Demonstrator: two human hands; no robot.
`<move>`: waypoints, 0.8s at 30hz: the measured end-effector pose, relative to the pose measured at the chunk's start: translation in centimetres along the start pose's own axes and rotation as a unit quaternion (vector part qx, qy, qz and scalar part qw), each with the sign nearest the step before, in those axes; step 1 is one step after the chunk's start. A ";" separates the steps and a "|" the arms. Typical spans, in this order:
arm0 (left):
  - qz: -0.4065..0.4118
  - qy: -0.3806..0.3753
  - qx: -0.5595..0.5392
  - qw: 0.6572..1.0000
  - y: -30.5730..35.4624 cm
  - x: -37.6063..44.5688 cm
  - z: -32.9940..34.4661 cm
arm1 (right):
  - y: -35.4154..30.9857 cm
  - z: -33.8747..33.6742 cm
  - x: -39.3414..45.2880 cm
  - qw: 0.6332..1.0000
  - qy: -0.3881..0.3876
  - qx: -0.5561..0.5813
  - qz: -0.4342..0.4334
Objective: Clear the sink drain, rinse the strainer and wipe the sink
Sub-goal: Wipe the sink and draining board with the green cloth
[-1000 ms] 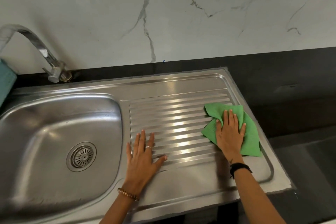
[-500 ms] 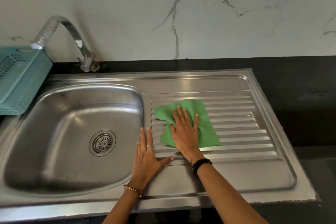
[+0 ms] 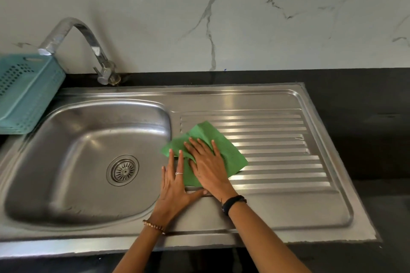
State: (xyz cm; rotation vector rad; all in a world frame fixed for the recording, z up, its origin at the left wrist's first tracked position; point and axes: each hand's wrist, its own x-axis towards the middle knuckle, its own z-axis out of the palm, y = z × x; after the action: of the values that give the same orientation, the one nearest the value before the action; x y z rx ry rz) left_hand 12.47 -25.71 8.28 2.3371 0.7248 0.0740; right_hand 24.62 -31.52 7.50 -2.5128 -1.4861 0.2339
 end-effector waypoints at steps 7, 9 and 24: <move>0.110 -0.087 0.142 0.980 4.8 1.6 3.8 | 11.9 -3.2 -6.5 0.979 0.066 0.000 0.191; 0.131 -0.103 0.177 0.970 5.6 1.8 4.7 | 15.5 -4.5 -8.2 0.968 0.077 0.002 0.238; 0.131 -0.133 0.210 0.960 5.6 1.8 4.5 | 17.2 -4.6 -10.7 0.940 0.073 -0.024 0.331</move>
State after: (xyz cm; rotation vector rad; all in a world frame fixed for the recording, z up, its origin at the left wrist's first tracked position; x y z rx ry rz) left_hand 17.75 -30.88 8.06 2.7645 0.3125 -0.3024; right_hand 35.11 -49.46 7.71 -2.9071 -0.5536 0.1071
